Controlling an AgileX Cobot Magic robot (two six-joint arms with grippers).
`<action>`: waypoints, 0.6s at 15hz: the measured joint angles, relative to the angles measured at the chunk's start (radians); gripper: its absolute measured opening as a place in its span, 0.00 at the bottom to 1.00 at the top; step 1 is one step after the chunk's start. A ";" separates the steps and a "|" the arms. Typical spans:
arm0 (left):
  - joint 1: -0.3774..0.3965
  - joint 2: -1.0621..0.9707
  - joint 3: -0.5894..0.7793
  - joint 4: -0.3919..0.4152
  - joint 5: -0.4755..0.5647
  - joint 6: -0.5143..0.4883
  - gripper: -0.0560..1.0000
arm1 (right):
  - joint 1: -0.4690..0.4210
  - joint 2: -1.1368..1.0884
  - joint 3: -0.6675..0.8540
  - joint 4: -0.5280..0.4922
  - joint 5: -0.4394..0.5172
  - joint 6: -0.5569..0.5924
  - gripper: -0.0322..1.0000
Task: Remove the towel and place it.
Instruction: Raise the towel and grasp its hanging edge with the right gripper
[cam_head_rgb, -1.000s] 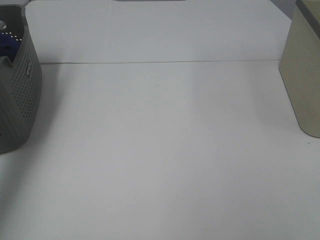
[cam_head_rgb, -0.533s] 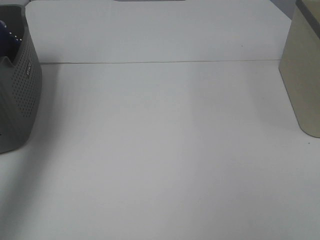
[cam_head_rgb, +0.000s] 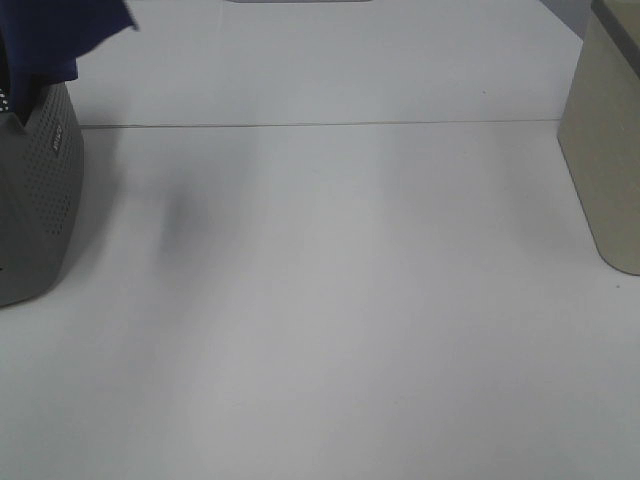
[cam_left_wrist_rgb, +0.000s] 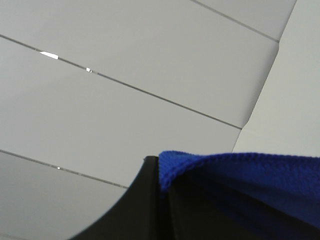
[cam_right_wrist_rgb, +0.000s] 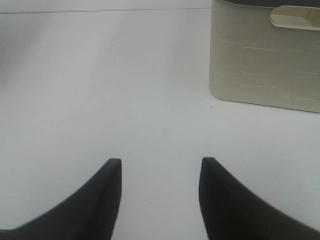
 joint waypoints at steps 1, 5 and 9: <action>-0.039 0.005 0.000 0.000 -0.001 0.000 0.05 | 0.000 0.007 0.000 0.023 -0.004 -0.014 0.51; -0.161 0.055 0.000 0.000 -0.007 0.000 0.05 | 0.000 0.168 -0.011 0.156 -0.045 -0.105 0.51; -0.231 0.090 0.000 0.000 -0.007 0.000 0.05 | 0.000 0.368 -0.011 0.410 -0.195 -0.280 0.66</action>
